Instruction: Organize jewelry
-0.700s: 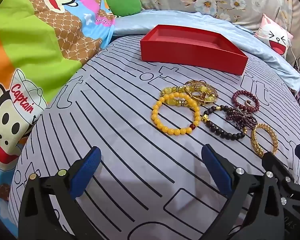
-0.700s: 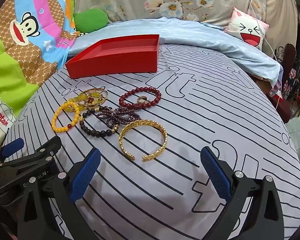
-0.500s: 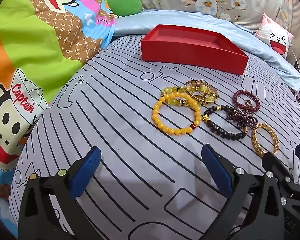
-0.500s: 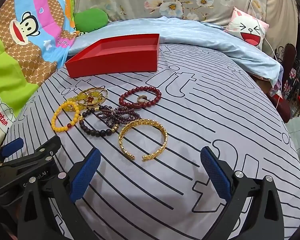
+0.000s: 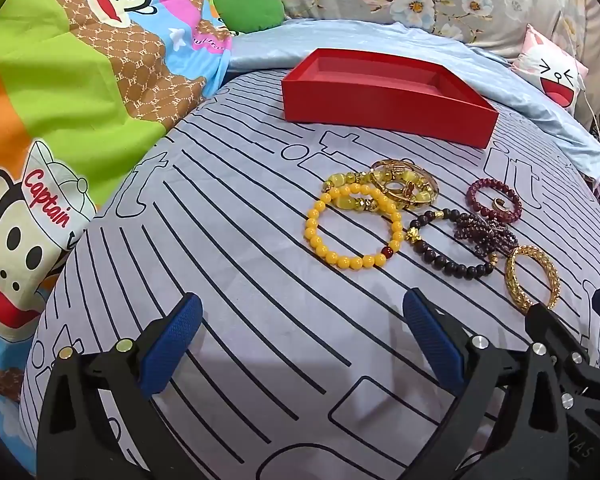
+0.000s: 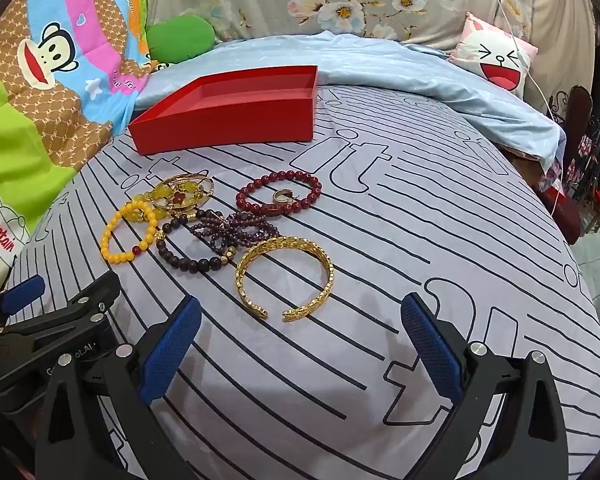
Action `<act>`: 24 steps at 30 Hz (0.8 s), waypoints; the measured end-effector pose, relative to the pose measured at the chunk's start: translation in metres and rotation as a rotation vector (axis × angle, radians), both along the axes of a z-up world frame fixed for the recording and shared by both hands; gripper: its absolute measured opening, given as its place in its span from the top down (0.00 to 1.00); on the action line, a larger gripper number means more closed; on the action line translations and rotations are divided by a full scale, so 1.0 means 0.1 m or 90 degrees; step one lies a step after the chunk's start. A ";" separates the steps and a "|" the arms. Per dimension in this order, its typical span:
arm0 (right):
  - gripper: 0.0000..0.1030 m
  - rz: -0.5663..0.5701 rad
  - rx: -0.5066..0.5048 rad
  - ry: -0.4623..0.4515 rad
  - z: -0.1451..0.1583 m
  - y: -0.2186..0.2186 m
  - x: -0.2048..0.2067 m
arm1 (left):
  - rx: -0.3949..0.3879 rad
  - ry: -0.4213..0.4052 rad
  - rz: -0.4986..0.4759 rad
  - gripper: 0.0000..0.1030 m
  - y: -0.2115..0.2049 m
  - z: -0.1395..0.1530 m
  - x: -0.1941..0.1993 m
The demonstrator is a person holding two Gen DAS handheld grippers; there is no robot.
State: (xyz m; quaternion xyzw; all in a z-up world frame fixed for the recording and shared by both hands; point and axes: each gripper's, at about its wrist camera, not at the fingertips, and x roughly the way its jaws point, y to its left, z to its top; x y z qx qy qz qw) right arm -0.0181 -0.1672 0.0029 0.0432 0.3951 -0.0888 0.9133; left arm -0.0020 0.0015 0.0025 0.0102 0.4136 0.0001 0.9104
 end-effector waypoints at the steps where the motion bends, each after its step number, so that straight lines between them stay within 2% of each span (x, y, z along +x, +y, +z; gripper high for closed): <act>1: 0.06 0.000 0.000 0.000 0.00 0.00 0.00 | 0.000 0.001 0.000 0.07 0.01 0.01 0.00; 24: 0.06 0.000 0.001 0.001 -0.02 -0.01 0.01 | 0.004 0.001 0.001 0.07 -0.02 0.00 -0.01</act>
